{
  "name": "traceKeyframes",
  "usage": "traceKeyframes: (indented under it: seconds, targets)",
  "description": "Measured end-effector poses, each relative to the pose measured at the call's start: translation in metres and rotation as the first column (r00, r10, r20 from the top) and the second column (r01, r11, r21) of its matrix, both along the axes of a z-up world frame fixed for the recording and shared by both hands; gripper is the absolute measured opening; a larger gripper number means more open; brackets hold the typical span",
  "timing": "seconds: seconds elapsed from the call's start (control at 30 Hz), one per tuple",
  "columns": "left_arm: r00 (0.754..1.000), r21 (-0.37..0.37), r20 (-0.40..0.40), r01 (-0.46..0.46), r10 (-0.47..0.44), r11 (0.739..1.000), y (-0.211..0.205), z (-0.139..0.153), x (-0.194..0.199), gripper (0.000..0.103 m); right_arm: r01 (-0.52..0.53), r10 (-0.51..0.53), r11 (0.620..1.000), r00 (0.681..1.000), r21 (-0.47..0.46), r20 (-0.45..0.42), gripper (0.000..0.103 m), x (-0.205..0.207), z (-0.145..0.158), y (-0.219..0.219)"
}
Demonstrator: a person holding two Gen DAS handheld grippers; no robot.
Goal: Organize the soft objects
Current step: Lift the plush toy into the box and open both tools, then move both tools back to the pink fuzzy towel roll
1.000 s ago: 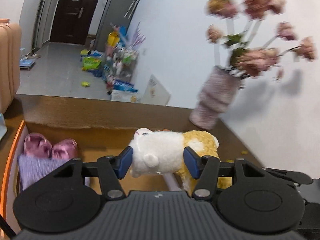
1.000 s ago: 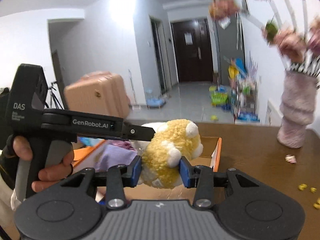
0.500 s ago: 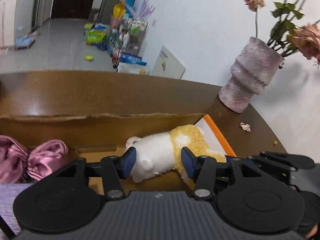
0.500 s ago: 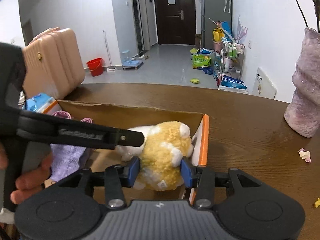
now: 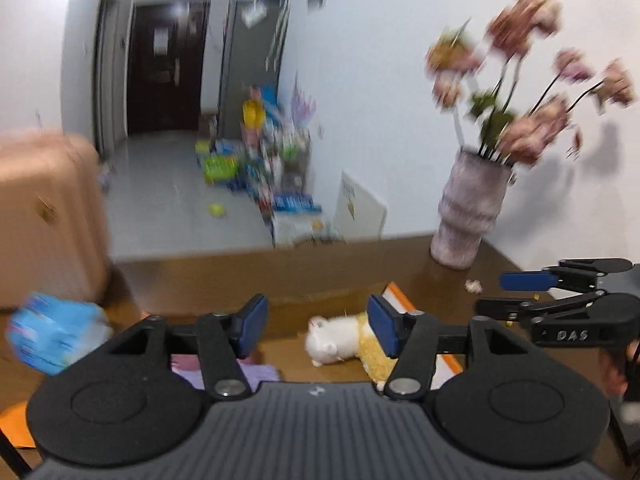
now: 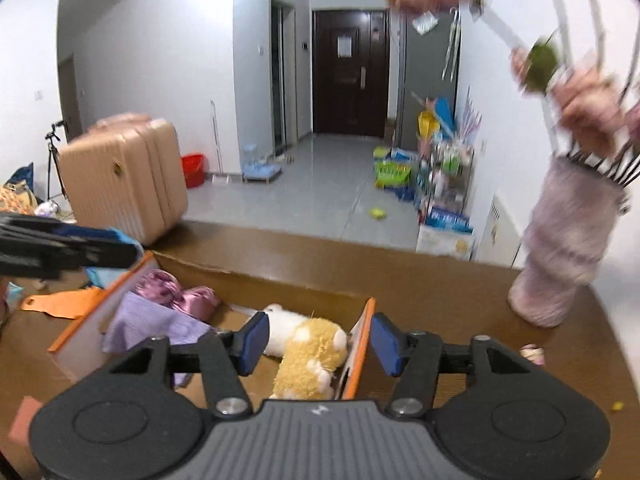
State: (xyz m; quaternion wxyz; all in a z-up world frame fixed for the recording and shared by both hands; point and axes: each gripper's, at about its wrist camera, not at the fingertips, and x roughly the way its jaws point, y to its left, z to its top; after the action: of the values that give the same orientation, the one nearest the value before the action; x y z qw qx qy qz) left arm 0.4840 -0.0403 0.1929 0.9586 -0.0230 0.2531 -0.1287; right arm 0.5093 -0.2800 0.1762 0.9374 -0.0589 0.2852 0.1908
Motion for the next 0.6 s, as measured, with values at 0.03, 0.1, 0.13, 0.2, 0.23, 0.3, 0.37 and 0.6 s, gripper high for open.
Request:
traceKeyframes:
  seconds: [0.03, 0.1, 0.13, 0.2, 0.23, 0.3, 0.37, 0.6]
  targets:
    - [0.999, 0.004, 0.031, -0.009, 0.009, 1.000, 0.004, 0.012, -0.018, 0.065, -0.006, 0.007, 1.000, 1.000, -0.006, 0.015, 0.056, -0.013, 0.010, -0.004]
    - [0.999, -0.010, 0.050, -0.017, 0.017, 1.000, 0.010, 0.027, -0.042, 0.065, -0.014, 0.014, 1.000, 0.999, -0.006, 0.046, 0.056, -0.033, 0.029, -0.011]
    - [0.999, -0.022, 0.050, -0.020, 0.021, 1.000, 0.013, 0.032, -0.053, 0.066, -0.019, 0.019, 1.000, 0.998, 0.000, 0.061, 0.056, -0.044, 0.038, -0.014]
    - [0.998, -0.021, 0.048, -0.041, 0.042, 0.999, 0.016, 0.037, -0.075, 0.066, -0.025, 0.024, 1.000, 0.996, 0.018, 0.087, 0.057, -0.066, 0.050, -0.019]
    - [0.997, -0.010, 0.055, -0.051, 0.051, 0.999, 0.018, 0.038, -0.087, 0.066, -0.031, 0.029, 0.999, 0.994, 0.023, 0.102, 0.057, -0.078, 0.055, -0.020]
    - [0.993, 0.007, 0.084, -0.077, 0.076, 0.997, 0.020, 0.038, -0.114, 0.069, -0.050, 0.046, 0.998, 0.991, 0.028, 0.125, 0.057, -0.101, 0.060, -0.021]
    - [0.987, 0.029, 0.132, -0.096, 0.091, 0.995, 0.019, 0.033, -0.144, 0.077, -0.069, 0.063, 0.997, 0.987, 0.035, 0.145, 0.058, -0.123, 0.060, -0.023]
    - [0.952, 0.104, 0.269, -0.178, 0.145, 0.978, 0.009, -0.027, -0.254, 0.085, -0.136, 0.121, 0.989, 0.972, 0.062, 0.203, 0.062, -0.207, 0.020, -0.015]
